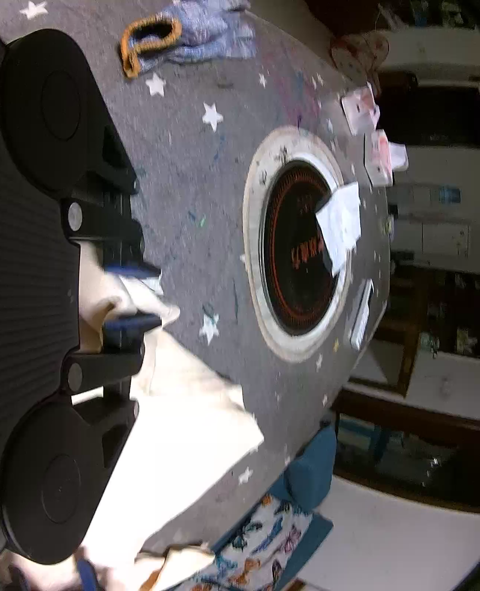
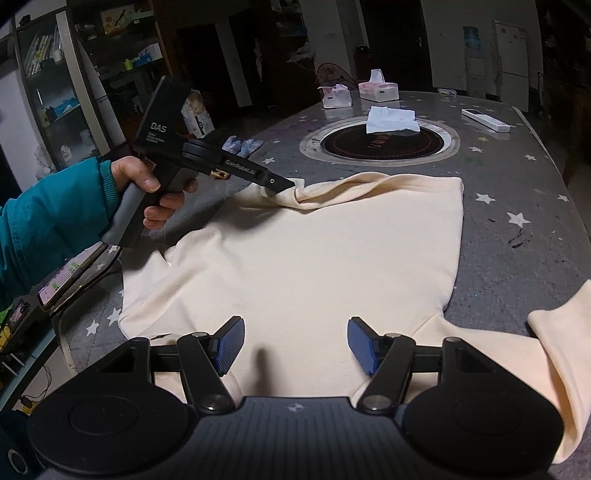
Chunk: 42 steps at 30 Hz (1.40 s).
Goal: Fold clothes
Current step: 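Lay the sweatshirt flat on the table and release both grippers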
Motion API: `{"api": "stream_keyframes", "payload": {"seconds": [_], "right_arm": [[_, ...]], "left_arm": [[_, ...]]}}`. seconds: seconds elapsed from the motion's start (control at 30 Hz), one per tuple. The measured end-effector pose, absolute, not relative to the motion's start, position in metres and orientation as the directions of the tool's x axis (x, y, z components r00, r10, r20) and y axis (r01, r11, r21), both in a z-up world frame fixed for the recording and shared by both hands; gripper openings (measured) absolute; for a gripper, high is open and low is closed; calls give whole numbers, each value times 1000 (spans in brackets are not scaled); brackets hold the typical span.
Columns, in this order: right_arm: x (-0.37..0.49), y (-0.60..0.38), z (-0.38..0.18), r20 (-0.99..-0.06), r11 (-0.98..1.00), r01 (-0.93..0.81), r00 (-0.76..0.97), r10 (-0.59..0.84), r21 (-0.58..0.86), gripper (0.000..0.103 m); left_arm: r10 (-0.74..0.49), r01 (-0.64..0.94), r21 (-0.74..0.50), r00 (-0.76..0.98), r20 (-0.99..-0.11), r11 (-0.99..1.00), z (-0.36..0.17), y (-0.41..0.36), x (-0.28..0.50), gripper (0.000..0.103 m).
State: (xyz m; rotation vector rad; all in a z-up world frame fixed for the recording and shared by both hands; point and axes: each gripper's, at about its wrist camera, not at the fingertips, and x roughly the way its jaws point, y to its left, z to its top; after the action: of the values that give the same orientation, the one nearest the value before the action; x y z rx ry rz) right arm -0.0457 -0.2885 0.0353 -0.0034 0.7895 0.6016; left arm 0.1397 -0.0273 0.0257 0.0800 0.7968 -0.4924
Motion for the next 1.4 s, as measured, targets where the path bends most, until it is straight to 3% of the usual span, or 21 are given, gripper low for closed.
{"api": "stream_keyframes", "payload": {"seconds": [0.1,0.2,0.3,0.43,0.53,0.6,0.8,1.0,1.23,1.4], "right_arm": [[-44,-289,34,-668,837,-504,549,502,216,63],[-43,-291,32,-671,840,-496,549,499,219,63],[-42,-293,29,-677,843,-490,544,496,223,63],[-41,-294,27,-682,844,-487,539,494,226,63],[-42,-295,27,-682,845,-486,541,492,224,63],[-42,-296,28,-680,848,-481,546,489,223,63],[-44,-299,30,-675,858,-466,564,476,216,63],[-48,-310,30,-676,887,-419,598,430,194,64],[-54,-346,31,-667,937,-290,662,343,194,64],[-43,-368,34,-647,986,-154,746,156,61,58]], "left_arm": [[-359,416,-79,656,-663,906,31,-26,138,14],[-307,293,-123,746,-592,948,38,-13,143,14],[-245,191,-152,758,-605,970,30,-5,154,14],[-162,67,-169,747,-645,983,18,4,169,21],[-92,-14,-160,765,-637,987,18,13,168,39],[-77,-36,-165,773,-630,986,22,19,163,39],[-179,79,-189,780,-599,979,41,14,127,37],[-310,242,-195,718,-623,951,39,-10,69,39],[-306,302,-119,709,-636,946,32,-22,11,42],[-304,287,-133,712,-633,949,30,-19,-13,47]]}}
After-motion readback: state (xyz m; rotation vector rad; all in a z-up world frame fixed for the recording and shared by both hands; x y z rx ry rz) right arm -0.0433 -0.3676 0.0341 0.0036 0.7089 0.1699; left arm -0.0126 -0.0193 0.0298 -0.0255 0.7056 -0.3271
